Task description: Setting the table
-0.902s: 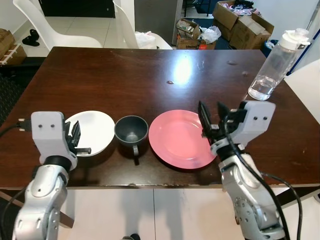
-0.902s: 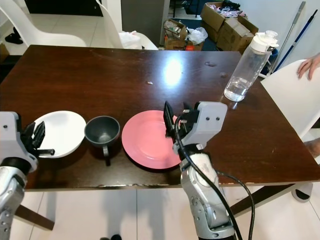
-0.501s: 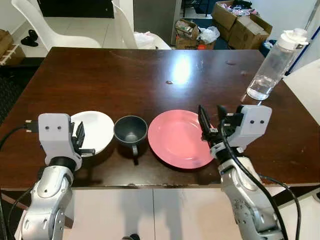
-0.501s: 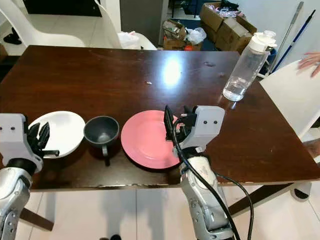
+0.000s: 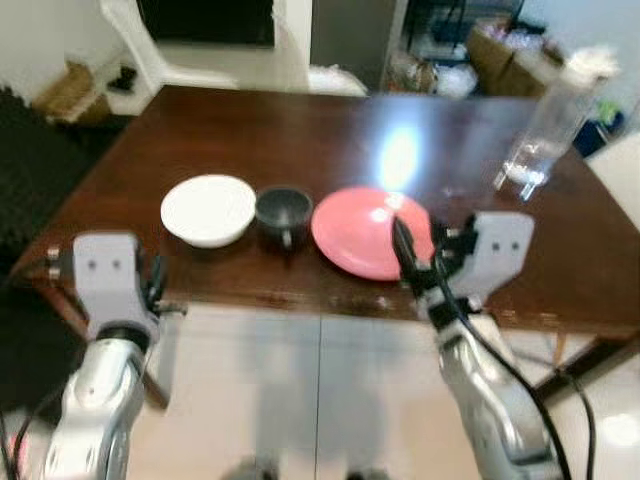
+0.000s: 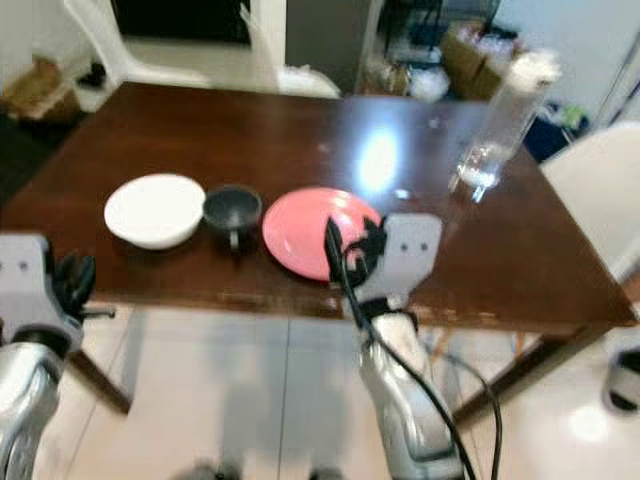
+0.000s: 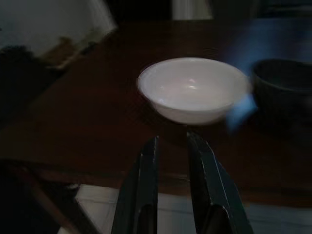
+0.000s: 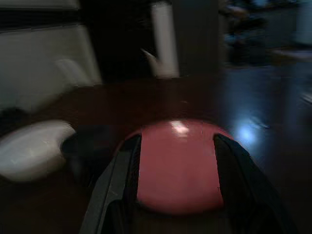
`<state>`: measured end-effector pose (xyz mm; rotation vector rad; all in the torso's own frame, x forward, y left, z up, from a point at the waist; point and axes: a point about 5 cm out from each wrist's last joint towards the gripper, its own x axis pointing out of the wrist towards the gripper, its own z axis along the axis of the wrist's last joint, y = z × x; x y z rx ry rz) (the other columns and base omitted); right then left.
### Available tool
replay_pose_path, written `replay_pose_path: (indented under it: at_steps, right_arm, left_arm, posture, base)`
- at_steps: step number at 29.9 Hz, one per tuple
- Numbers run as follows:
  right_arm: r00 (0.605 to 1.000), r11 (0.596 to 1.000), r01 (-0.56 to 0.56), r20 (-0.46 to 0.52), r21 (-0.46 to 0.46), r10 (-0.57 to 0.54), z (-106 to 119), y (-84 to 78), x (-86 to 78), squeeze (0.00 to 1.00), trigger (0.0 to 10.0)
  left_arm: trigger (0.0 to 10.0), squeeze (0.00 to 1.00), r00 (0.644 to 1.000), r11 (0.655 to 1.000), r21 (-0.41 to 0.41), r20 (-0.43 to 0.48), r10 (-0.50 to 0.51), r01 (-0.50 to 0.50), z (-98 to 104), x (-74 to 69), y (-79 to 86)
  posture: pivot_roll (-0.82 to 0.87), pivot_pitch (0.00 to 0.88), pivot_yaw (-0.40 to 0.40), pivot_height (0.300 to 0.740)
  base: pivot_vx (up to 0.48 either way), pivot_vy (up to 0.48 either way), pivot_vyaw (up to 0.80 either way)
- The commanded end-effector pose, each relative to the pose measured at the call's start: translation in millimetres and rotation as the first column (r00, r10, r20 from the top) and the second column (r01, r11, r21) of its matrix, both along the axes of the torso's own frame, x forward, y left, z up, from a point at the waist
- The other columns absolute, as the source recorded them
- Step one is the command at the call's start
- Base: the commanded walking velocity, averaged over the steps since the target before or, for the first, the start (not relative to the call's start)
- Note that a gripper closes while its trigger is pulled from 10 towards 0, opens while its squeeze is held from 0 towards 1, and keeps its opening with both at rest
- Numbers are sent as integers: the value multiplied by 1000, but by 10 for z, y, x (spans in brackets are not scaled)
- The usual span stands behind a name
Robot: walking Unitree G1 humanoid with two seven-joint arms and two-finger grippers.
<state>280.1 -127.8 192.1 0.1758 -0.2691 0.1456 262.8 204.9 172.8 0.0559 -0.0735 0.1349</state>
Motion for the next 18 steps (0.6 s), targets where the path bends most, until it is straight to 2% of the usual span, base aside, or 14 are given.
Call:
replay_pose_path:
  at_steps: [1,12,18]
  right_arm:
    - [1000,1000,7,-12,-2,-7,-36,-15,-15,0,10000]
    - [999,1000,8,-32,5,-7,-64,-16,-2,0,10000]
    - [999,999,18,-46,30,-16,-83,-38,11,0,10000]
  left_arm:
    - [10000,0,1000,1000,3,-21,-2,2,-56,-19,-6]
    - [10000,0,1000,1000,10,-27,-16,16,-68,-11,-30]
    - [10000,0,999,1000,13,-30,-18,18,-74,-7,-27]
  posture:
    - [-26,65,48,740]
    - [-25,62,49,740]
    - [-25,62,48,740]
  base:
    - [0,0,0]
    - [0,0,0]
    - [0,0,-800]
